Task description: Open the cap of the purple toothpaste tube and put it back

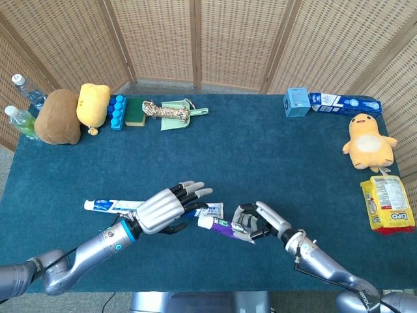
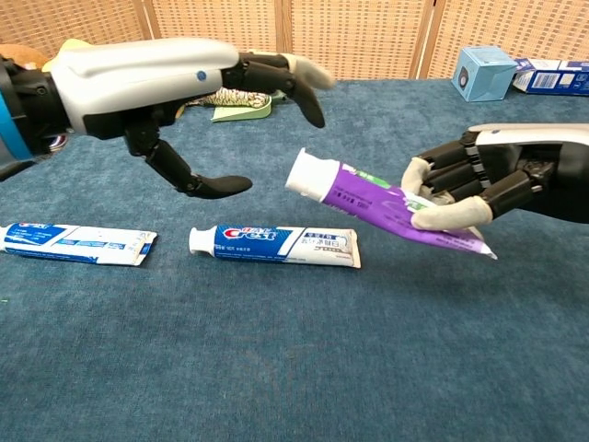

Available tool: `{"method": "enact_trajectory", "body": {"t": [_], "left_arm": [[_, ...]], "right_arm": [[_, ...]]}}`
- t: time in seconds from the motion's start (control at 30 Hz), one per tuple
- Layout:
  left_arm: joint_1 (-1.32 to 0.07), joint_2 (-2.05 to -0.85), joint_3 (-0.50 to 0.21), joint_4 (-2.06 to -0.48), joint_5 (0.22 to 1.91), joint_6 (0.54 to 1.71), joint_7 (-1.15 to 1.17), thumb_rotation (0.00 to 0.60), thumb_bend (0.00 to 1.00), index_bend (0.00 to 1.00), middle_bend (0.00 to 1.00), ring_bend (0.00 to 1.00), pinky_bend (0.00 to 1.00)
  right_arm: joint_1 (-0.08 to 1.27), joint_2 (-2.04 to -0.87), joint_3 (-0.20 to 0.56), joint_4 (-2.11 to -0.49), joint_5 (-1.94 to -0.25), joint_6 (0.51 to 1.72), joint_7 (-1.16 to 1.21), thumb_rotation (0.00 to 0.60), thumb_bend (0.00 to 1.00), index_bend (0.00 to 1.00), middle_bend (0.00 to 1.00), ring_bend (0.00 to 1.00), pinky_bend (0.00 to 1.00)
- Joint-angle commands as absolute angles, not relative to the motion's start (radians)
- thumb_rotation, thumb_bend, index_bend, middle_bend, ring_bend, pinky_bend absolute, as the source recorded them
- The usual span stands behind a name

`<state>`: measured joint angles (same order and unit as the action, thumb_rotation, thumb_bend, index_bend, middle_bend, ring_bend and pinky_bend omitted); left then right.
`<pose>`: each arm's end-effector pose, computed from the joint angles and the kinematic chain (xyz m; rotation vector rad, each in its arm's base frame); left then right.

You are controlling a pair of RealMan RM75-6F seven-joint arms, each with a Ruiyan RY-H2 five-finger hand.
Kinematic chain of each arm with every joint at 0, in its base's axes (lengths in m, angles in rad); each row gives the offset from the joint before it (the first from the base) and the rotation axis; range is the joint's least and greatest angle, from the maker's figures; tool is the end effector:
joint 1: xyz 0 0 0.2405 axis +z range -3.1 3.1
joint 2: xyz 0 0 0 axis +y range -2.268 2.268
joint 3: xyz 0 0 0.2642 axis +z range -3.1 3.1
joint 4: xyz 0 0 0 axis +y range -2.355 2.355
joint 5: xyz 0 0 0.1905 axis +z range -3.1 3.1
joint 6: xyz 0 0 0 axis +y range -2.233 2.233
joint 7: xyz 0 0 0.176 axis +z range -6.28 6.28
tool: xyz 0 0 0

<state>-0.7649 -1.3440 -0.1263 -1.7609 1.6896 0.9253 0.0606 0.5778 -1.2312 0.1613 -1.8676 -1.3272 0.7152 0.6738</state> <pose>-0.0573 0.2972 0.0225 -2.3271 -0.6859 -1.2808 -0.1492 -0.2901 0.0275 1.5946 -2.1305 1.1996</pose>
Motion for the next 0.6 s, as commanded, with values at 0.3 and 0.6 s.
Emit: {"method": "enact_trajectory", "body": {"t": [0.3, 0.6], "left_arm": [[-0.796, -1.359, -0.101, -1.757, 1.702, 0.933, 0.067, 0.600, 0.34, 0.19, 0.00, 0.00, 0.10], [-0.807, -1.381, -0.088, -1.741, 1.699, 0.951, 0.072, 0.600, 0.34, 0.25, 0.01, 0.00, 0.10]], "right_arm": [[0.601, -1.249, 0.163, -1.870, -1.319, 0.700, 0.687, 0.600, 0.46, 0.86, 0.63, 0.55, 0.67], [0.612, -1.251, 0.162, -1.871, -1.320, 0.690, 0.708, 0.600, 0.46, 0.86, 0.63, 0.55, 0.67]]}}
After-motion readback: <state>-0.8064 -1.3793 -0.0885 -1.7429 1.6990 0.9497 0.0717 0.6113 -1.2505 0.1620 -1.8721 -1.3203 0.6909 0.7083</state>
